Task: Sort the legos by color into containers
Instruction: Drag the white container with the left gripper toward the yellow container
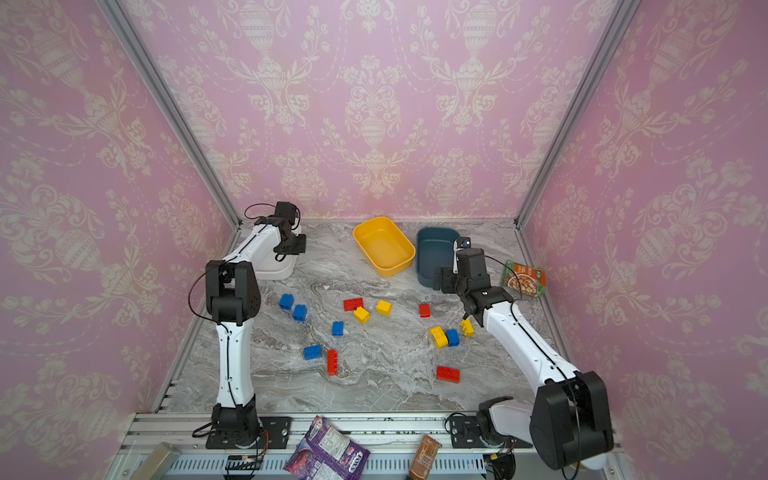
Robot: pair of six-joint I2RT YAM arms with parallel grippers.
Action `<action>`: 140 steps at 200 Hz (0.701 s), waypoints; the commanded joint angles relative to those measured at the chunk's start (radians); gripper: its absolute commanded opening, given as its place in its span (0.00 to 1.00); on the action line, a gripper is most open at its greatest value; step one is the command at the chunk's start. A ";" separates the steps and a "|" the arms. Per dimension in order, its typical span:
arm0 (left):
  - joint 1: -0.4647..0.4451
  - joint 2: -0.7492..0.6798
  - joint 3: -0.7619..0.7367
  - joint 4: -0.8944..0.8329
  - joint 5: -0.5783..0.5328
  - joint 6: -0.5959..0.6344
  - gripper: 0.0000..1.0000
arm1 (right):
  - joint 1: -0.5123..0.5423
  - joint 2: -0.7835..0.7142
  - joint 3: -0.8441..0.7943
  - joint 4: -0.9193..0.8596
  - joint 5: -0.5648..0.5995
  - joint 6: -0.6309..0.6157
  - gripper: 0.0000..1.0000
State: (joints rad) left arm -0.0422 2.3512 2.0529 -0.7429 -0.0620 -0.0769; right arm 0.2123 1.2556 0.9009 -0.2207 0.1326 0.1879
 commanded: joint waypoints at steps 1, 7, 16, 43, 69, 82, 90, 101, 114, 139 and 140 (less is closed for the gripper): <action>0.004 0.018 0.027 -0.028 -0.009 -0.029 0.12 | 0.009 -0.001 0.024 -0.006 -0.010 0.016 1.00; 0.002 0.017 0.025 -0.027 -0.005 -0.033 0.11 | 0.009 -0.001 0.024 -0.006 -0.010 0.016 1.00; -0.002 0.014 0.021 -0.027 -0.002 -0.038 0.10 | 0.009 -0.001 0.023 -0.006 -0.013 0.018 1.00; -0.022 -0.004 -0.011 -0.010 0.005 -0.053 0.05 | 0.009 -0.002 0.021 -0.003 -0.019 0.024 1.00; -0.049 -0.033 -0.053 0.020 0.036 -0.098 0.00 | 0.010 0.001 0.021 -0.002 -0.025 0.025 1.00; -0.068 -0.045 -0.074 0.031 0.046 -0.126 0.00 | 0.009 0.001 0.021 0.001 -0.024 0.026 1.00; -0.080 -0.053 -0.086 0.036 0.049 -0.145 0.00 | 0.009 0.001 0.020 0.000 -0.025 0.025 1.00; -0.098 -0.061 -0.100 0.042 0.051 -0.169 0.00 | 0.009 0.000 0.019 0.000 -0.027 0.026 1.00; -0.119 -0.066 -0.111 0.042 0.056 -0.201 0.00 | 0.009 -0.001 0.015 0.000 -0.026 0.024 1.00; -0.153 -0.081 -0.135 0.054 0.065 -0.248 0.00 | 0.009 -0.006 0.009 0.000 -0.024 0.022 1.00; -0.154 -0.082 -0.136 0.054 0.065 -0.251 0.00 | 0.009 -0.007 0.009 0.000 -0.025 0.022 1.00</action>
State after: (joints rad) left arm -0.1612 2.3005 1.9560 -0.6827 -0.0536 -0.2325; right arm 0.2123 1.2556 0.9009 -0.2230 0.1181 0.1886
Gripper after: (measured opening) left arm 0.092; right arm 0.998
